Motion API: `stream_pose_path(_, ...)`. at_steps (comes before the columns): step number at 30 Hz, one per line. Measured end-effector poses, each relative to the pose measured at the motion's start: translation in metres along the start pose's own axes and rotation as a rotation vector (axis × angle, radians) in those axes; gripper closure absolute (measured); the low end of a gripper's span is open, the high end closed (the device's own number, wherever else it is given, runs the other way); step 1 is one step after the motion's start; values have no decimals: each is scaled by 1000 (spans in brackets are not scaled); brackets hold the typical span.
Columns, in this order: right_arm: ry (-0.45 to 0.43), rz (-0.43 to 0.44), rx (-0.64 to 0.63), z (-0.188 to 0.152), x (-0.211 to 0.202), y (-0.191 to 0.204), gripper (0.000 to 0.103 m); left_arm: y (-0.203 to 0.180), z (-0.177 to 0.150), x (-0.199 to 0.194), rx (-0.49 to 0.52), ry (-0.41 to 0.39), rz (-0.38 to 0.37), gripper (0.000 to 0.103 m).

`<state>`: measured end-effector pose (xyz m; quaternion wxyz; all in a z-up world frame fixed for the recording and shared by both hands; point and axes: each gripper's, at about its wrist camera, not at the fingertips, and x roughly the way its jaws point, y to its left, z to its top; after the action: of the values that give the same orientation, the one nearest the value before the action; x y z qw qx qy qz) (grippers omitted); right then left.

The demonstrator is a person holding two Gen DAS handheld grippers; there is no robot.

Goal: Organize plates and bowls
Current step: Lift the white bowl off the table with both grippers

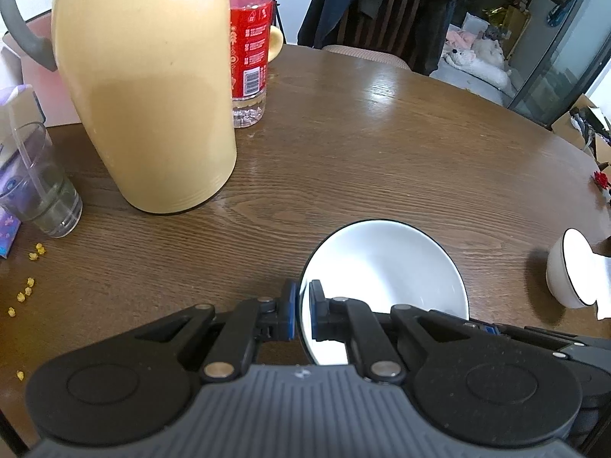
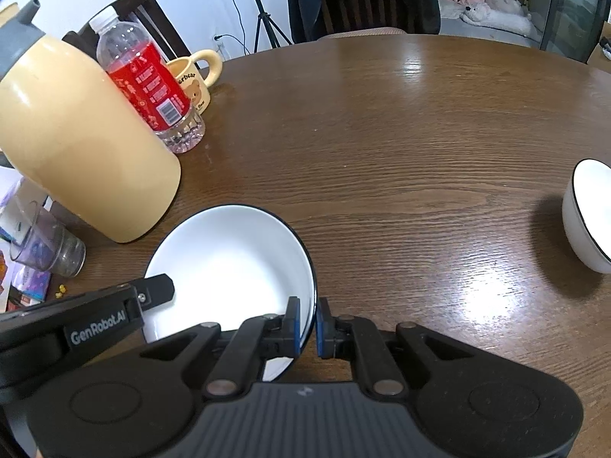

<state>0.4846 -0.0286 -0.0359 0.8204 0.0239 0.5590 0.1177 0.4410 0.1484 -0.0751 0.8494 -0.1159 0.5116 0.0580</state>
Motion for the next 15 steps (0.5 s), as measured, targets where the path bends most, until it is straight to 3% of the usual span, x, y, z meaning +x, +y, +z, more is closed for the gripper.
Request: stream_pose_path(15, -25, 7, 13, -15, -24, -12, 95, -13, -14, -23, 14, -20, -6, 96)
